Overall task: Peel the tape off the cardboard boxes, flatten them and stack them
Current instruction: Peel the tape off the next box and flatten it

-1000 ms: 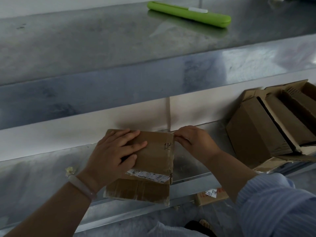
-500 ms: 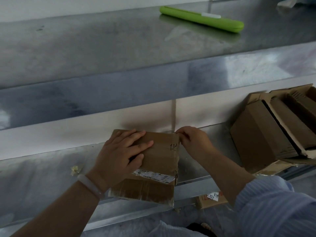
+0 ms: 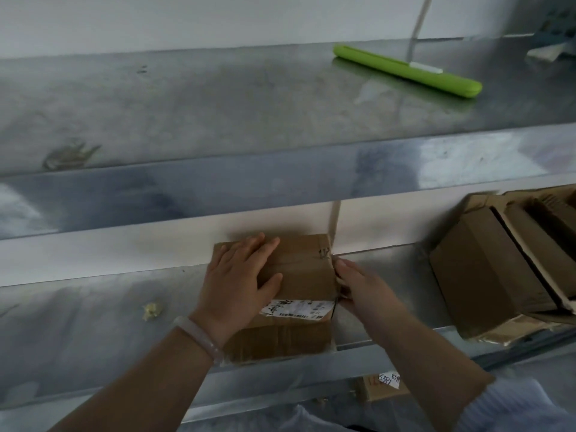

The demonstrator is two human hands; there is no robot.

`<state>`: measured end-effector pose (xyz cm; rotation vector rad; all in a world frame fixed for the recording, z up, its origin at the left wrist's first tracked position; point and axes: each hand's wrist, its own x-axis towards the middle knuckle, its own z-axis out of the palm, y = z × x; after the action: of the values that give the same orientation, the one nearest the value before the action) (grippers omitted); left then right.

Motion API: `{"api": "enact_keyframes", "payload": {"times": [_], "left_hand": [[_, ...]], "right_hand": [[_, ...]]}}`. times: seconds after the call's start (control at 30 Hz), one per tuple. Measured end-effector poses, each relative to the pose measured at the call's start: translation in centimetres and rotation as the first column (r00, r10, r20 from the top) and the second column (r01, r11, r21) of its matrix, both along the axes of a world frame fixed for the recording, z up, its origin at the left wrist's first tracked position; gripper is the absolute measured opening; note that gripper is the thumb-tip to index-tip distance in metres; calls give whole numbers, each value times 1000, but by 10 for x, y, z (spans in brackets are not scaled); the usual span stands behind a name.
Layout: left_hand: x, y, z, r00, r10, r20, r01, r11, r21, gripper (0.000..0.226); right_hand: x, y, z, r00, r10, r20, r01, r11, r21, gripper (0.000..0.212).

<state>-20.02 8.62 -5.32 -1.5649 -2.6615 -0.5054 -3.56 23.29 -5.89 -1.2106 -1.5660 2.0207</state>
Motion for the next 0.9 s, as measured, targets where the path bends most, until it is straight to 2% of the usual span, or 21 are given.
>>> {"api": "enact_keyframes", "payload": {"times": [0.1,0.23,0.4,0.57,0.67,0.8,0.9], "left_hand": [[-1,-1,3,999,10,45,-11,1000,14,74],[0,-1,0,1000,5,23,-5,1000,-3,71],[-3,0,-3,1000,-3,7,3,1000,-11,69],[-5,1,-3,1000,-1,12,1,1000,-28,70],[-6,2,-3,1000,0,10,0,1000,-12,70],[-5,2,-1,1000,8,23,-8,1000,-9,70],[-5,2,-1,1000,8,25,-8,1000,10,69]], "right_hand": [[-5,5,6,999,-21,42,16,994,111,19],[-8,13,1,992,-106,71,100,992,80,14],[-11,18,1,989,-95,116,73,982,175,13],[-4,26,3,987,-159,23,158,987,31,9],[1,30,14,981,-187,-49,188,982,21,10],[1,34,32,981,-154,-120,152,988,-21,10],[0,32,34,964,-166,-206,144,983,-116,11]]}}
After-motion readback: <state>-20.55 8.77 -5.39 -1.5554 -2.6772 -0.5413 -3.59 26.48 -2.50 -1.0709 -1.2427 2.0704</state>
